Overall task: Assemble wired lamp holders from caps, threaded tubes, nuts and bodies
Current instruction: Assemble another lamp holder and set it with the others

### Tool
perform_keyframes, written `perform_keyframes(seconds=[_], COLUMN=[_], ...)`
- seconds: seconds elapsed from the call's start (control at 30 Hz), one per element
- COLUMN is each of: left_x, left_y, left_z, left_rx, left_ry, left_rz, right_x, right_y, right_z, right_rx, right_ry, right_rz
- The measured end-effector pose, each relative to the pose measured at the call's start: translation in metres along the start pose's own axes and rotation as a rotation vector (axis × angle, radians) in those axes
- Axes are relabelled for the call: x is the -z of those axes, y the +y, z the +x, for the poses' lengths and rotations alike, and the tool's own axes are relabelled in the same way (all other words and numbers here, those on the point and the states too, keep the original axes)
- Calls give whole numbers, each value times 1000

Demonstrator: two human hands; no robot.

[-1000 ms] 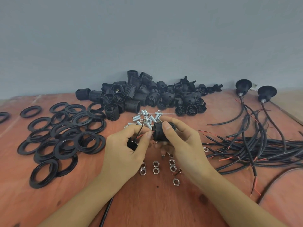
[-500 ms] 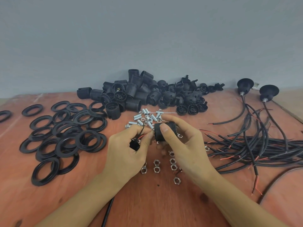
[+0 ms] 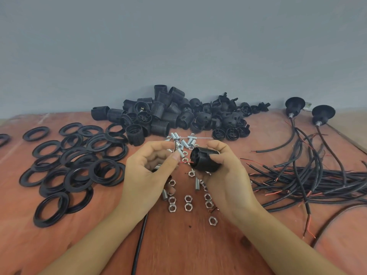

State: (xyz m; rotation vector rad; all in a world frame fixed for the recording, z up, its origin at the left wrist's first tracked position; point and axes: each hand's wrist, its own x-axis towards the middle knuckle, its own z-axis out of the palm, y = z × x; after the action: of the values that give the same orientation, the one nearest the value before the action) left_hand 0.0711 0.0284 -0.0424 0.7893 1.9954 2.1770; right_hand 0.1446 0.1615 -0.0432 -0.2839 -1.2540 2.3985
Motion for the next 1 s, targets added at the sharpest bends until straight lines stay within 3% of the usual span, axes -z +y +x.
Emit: perform_keyframes(seconds=[0.17,0.47,0.8,1.0], left_x=[-4,-2,-3,-3], left_y=[-1,-1,-4,-3], left_z=[-5,-4,-7,-6], left_rx=[66,49,-89,-270], left_ry=[-81,-230,-71,-22], left_rz=[-48,-13,183,356], right_x=[-6,-5,-7,-10], right_y=[3,9,9,8], right_z=[-1,2,0,-2], right_rx=[-48,-129,-99,-66], right_ry=[35,127,131,135], right_rz=[180,134,61,63])
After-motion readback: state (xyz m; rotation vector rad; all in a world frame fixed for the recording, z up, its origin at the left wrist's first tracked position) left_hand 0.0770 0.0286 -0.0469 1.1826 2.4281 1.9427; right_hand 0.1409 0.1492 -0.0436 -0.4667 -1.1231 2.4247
